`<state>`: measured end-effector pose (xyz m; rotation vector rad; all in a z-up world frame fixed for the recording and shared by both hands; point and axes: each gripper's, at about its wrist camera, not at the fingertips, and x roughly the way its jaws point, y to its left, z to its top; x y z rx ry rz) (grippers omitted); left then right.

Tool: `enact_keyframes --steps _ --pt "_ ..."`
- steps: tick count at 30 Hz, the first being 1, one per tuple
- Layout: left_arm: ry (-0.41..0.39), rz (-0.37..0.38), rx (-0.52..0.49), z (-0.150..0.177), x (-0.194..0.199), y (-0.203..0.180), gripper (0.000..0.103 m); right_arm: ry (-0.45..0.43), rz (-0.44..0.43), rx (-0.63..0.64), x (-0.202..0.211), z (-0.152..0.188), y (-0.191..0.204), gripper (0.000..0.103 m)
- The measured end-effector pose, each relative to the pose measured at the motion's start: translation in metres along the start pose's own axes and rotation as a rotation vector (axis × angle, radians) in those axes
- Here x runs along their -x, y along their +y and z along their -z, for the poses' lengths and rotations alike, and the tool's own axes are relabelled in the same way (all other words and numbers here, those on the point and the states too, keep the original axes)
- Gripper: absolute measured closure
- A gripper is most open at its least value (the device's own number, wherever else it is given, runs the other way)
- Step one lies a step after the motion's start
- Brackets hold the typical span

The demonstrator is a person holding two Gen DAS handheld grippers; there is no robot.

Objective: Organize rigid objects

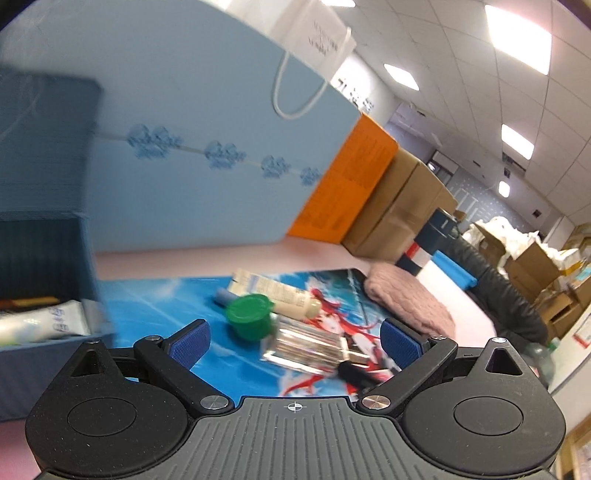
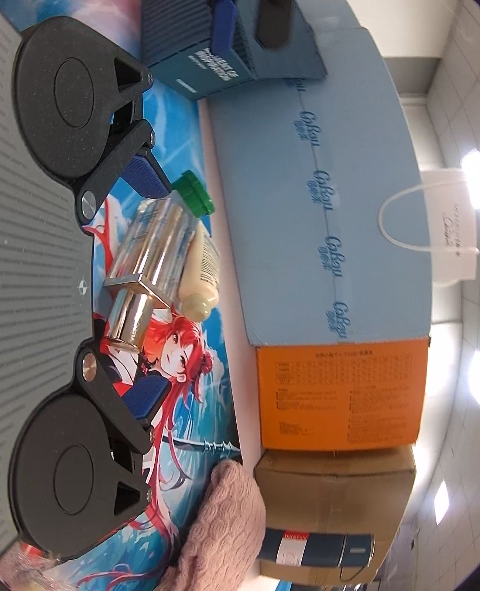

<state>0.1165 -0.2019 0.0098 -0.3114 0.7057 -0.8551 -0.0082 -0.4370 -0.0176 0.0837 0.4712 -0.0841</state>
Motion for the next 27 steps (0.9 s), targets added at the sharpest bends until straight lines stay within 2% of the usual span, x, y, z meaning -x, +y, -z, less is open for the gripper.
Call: enact_keyframes --steps 3,8,15,20,27 --pt "0.045 0.021 0.068 0.003 -0.026 0.002 0.003 0.022 -0.024 0.028 -0.004 0.0 -0.002 0.0" --pt "0.086 0.024 0.09 0.009 -0.058 -0.001 0.003 0.054 -0.066 0.095 -0.012 0.001 -0.004 0.0" --pt "0.136 0.043 0.188 0.015 -0.085 0.009 0.003 0.117 -0.126 0.215 -0.036 -0.004 0.001 0.0" --pt "0.142 0.041 0.206 0.019 -0.096 0.012 0.004 0.15 -0.205 0.243 -0.05 -0.007 0.001 0.0" --pt "0.148 0.029 0.211 0.025 -0.104 0.012 0.005 0.191 -0.275 0.202 -0.066 -0.011 -0.002 0.003"
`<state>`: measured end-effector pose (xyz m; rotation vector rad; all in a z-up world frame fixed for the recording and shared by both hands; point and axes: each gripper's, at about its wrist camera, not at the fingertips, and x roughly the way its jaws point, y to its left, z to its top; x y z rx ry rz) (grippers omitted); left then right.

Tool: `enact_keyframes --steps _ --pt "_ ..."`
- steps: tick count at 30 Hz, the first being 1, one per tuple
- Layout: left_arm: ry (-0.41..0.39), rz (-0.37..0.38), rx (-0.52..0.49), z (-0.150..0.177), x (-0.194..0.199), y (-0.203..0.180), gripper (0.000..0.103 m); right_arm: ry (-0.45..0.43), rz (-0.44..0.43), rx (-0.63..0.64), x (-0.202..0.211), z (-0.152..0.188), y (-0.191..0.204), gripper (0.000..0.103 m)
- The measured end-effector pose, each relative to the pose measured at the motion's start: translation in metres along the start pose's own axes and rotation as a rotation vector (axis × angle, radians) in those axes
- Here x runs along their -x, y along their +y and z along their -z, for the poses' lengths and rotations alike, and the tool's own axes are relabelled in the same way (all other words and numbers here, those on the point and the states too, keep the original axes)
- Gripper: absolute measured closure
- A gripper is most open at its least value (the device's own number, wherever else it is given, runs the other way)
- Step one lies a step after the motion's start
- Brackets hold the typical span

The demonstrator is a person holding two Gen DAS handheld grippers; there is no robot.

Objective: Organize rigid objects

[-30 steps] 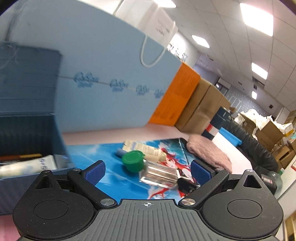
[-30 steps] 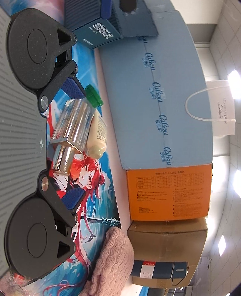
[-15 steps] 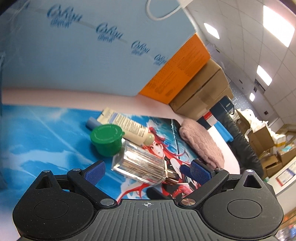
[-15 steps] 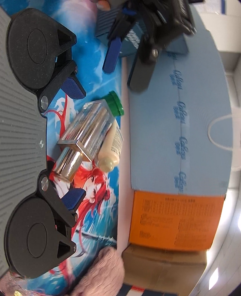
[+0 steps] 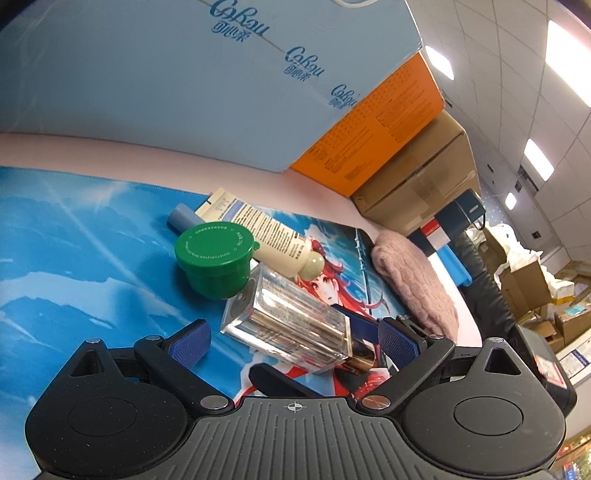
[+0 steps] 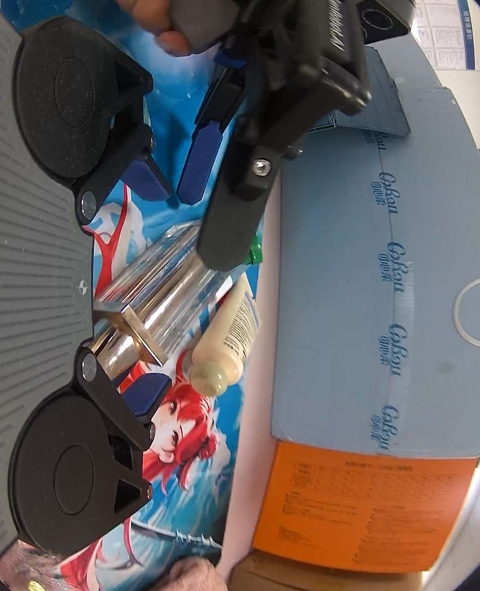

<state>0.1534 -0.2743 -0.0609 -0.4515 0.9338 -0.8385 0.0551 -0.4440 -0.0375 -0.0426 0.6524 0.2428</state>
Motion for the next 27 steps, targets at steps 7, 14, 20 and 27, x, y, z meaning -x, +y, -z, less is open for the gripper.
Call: enact_keyframes --steps 7,14,20,27 --pt "0.008 0.001 -0.007 0.001 0.0 0.0 0.005 0.012 -0.049 -0.027 -0.007 -0.005 -0.003 0.009" --pt "0.007 0.001 0.0 0.001 0.002 0.003 0.005 0.065 -0.114 -0.035 0.002 -0.006 0.0 0.018" --pt "0.016 -0.01 -0.035 0.004 0.001 -0.002 0.005 0.106 -0.07 0.026 -0.01 -0.01 0.013 0.025" --pt "0.026 -0.013 -0.051 0.005 0.001 -0.004 0.005 0.081 -0.034 0.031 -0.006 -0.009 0.017 0.066"
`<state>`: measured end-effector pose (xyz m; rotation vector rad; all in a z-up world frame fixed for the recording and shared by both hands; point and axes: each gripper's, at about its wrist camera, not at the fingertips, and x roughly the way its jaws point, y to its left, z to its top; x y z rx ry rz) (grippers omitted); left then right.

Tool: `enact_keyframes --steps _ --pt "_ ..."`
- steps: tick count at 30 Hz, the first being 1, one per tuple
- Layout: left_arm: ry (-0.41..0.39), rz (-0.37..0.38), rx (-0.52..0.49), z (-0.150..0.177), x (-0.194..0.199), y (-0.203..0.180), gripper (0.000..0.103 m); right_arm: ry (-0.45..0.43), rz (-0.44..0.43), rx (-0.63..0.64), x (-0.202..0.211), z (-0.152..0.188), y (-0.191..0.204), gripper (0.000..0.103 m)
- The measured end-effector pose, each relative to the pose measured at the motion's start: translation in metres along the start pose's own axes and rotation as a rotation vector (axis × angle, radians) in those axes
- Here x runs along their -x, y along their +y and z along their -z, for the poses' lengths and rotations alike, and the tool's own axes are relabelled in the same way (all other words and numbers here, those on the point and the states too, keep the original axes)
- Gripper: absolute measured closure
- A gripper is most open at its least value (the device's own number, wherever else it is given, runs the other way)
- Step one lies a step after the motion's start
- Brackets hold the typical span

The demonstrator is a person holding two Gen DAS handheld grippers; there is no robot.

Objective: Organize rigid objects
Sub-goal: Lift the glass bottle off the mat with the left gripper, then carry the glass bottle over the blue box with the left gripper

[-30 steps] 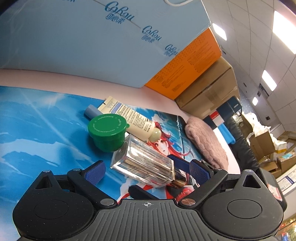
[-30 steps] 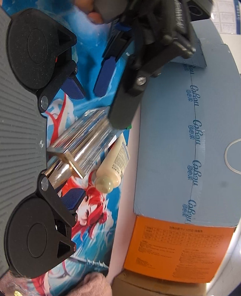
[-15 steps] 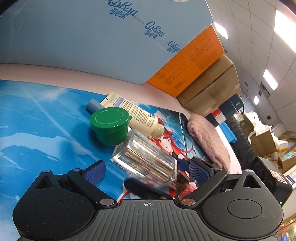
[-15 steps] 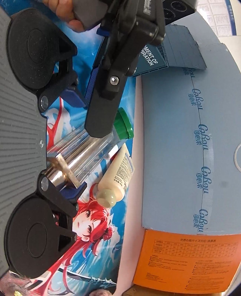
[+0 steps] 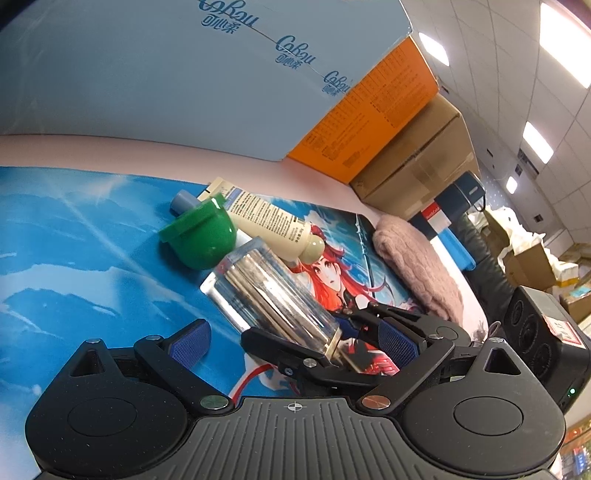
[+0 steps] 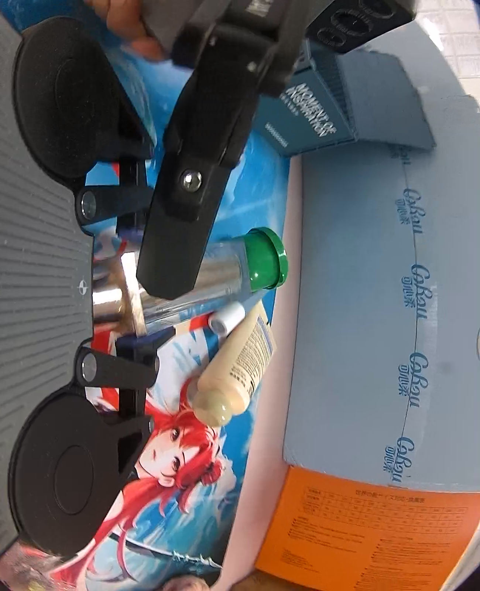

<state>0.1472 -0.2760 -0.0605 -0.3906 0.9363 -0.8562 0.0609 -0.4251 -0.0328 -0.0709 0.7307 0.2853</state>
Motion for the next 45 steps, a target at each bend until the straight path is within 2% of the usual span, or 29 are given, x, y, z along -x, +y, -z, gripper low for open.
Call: enact_keyframes --steps 8,15,21,28,35,41,45 --pt "-0.001 0.016 0.009 0.004 0.012 0.001 0.005 -0.066 -0.007 -0.009 0.015 0.006 0.008 0.068" --pt "-0.042 0.051 -0.017 0.01 0.039 -0.004 0.005 -0.157 -0.025 -0.002 0.041 0.005 0.03 0.068" --pt "-0.1 0.078 -0.026 0.015 0.067 -0.007 0.007 -0.211 0.008 0.057 0.057 -0.003 0.054 0.068" --pt "-0.189 0.092 -0.072 0.015 0.116 -0.011 0.007 -0.285 0.014 0.121 0.075 -0.022 0.089 0.068" --pt "-0.292 0.107 -0.118 0.015 0.178 -0.009 0.007 -0.375 0.018 0.182 0.088 -0.048 0.139 0.068" --pt "-0.387 0.105 -0.145 0.017 0.232 0.002 0.006 -0.448 0.001 0.209 0.089 -0.071 0.184 0.068" --pt "-0.43 0.103 -0.131 0.018 0.259 0.019 0.006 -0.466 -0.006 0.216 0.08 -0.087 0.214 0.068"
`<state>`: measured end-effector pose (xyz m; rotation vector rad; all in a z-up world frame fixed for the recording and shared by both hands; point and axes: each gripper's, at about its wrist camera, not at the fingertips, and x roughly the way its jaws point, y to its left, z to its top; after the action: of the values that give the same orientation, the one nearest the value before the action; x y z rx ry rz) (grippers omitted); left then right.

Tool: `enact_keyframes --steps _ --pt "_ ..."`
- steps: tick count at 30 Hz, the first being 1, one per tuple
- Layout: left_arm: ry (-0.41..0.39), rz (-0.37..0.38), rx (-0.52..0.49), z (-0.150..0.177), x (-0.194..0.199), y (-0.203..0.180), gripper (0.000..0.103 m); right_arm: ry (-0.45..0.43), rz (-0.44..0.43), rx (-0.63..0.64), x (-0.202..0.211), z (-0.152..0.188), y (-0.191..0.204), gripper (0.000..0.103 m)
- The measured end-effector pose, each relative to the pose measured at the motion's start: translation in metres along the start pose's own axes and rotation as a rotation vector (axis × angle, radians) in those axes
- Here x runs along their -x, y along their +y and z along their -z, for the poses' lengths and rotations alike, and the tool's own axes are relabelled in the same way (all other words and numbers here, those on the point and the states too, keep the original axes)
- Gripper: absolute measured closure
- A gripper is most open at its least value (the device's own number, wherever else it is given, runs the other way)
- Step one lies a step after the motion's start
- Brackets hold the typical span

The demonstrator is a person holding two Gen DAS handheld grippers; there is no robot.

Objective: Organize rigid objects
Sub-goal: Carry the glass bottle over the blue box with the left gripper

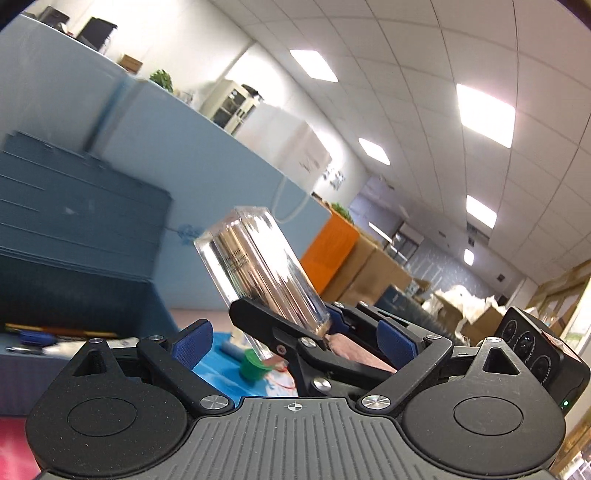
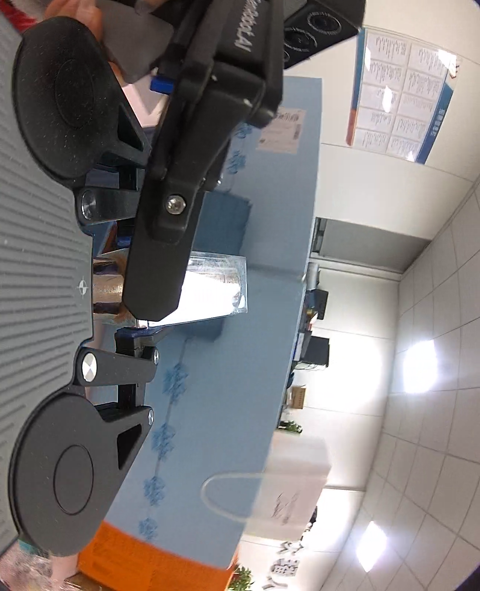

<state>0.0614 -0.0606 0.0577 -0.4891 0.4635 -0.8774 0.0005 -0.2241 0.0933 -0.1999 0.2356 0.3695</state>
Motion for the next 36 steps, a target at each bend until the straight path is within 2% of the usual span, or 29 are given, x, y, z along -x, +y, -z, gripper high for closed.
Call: enact_keyframes --steps 4,10,15,18,20,26,32,36 --pt "-0.033 -0.023 0.029 -0.008 0.02 0.021 0.006 -0.017 -0.01 -0.007 -0.02 -0.014 0.022 0.068" --pt "-0.049 -0.03 0.14 -0.023 0.043 0.063 0.006 -0.007 -0.025 -0.017 -0.057 -0.02 0.035 0.068" --pt "-0.122 -0.065 0.253 -0.03 0.063 0.095 0.005 -0.029 -0.011 0.077 -0.075 -0.011 0.056 0.068" --pt "-0.141 -0.074 0.313 -0.032 0.065 0.109 0.005 0.02 -0.017 0.167 -0.098 -0.004 0.058 0.068" --pt "-0.126 -0.073 0.313 -0.033 0.06 0.112 0.005 0.059 -0.025 0.253 -0.109 0.001 0.058 0.068" --pt "-0.079 -0.075 0.312 -0.028 0.048 0.117 0.005 0.2 -0.133 0.422 -0.132 0.005 0.058 0.068" --pt "-0.055 -0.092 0.356 -0.021 0.042 0.129 0.005 0.317 -0.198 0.488 -0.153 0.002 0.065 0.068" --pt "-0.066 -0.107 0.395 -0.019 0.045 0.137 0.005 0.355 -0.272 0.489 -0.165 -0.005 0.067 0.068"
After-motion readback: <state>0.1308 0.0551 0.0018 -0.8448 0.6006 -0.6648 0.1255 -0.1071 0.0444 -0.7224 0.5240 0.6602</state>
